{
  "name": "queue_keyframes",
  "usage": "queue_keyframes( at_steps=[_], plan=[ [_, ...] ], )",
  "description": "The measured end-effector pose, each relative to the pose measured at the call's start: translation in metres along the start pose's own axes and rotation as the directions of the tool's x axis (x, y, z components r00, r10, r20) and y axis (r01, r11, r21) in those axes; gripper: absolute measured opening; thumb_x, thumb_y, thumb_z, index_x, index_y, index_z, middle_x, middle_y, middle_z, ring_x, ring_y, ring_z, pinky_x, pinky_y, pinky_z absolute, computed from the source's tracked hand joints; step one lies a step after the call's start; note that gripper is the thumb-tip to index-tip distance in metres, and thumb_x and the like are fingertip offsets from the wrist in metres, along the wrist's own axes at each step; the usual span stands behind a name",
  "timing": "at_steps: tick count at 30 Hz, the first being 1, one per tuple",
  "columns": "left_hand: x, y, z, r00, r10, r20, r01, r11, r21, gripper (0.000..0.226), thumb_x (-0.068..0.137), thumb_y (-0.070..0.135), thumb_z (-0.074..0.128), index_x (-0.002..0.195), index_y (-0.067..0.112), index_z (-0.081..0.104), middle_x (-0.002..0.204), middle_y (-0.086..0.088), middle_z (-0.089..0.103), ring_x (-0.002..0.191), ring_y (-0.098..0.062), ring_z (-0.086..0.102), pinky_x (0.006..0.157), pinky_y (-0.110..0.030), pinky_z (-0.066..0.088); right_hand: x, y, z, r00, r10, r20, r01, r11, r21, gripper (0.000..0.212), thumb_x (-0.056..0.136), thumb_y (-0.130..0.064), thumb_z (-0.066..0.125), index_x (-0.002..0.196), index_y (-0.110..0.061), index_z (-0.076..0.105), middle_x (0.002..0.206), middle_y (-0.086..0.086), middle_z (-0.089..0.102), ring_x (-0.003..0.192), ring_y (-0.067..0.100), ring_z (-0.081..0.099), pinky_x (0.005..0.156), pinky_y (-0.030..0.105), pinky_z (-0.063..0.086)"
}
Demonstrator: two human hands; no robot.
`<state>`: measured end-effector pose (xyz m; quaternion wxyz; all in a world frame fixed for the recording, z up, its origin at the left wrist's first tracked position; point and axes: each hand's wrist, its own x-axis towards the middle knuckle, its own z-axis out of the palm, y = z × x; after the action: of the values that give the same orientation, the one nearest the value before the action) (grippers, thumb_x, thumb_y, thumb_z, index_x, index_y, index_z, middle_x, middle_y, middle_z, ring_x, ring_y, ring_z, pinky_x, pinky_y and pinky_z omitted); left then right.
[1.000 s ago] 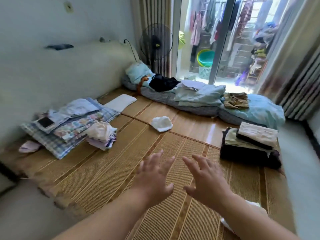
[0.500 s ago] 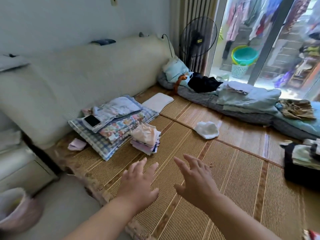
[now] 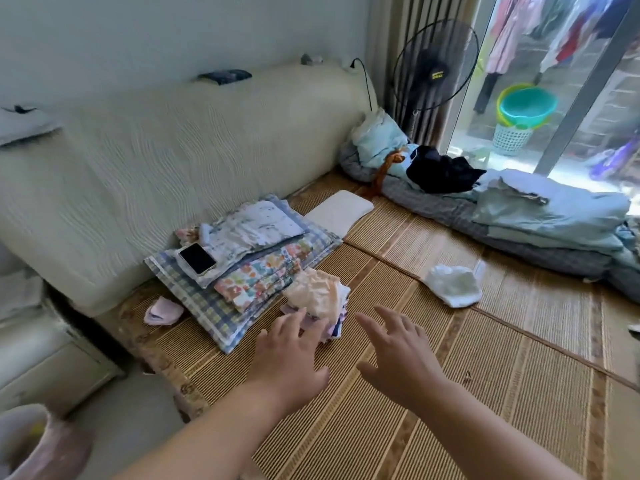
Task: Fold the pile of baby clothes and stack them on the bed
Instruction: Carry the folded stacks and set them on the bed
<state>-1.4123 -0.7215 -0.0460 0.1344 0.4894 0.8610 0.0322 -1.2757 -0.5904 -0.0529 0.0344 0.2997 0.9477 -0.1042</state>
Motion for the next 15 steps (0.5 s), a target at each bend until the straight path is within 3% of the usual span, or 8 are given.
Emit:
queue_keyframes(
  at_steps=[8, 15],
  plan=[
    [0.106, -0.063, -0.013, 0.989, 0.127, 0.073, -0.129, 0.991, 0.027, 0.073, 0.088, 0.05, 0.047, 0.149, 0.037, 0.01, 0.16, -0.003, 0.006, 0.146, -0.026, 0.003, 0.117, -0.05, 0.007, 0.089, -0.016, 0.01, 0.991, 0.13, -0.002, -0.13, 0.991, -0.005, 0.074, 0.087, -0.054, 0.052, 0.149, -0.04, 0.015, 0.16, 0.001, 0.01, 0.146, 0.024, 0.011, 0.117, 0.048, 0.014],
    [0.233, -0.169, 0.006, 0.918, 0.292, 0.268, -0.303, 0.953, 0.001, 0.077, 0.089, 0.048, 0.048, 0.15, 0.035, 0.004, 0.16, 0.002, -0.005, 0.147, -0.024, -0.006, 0.118, -0.048, 0.002, 0.205, -0.057, 0.073, 0.903, 0.405, 0.144, -0.416, 0.908, 0.051, 0.066, 0.088, -0.047, 0.054, 0.147, -0.039, 0.024, 0.159, -0.001, 0.018, 0.147, 0.023, 0.01, 0.116, 0.056, 0.007]
  ],
)
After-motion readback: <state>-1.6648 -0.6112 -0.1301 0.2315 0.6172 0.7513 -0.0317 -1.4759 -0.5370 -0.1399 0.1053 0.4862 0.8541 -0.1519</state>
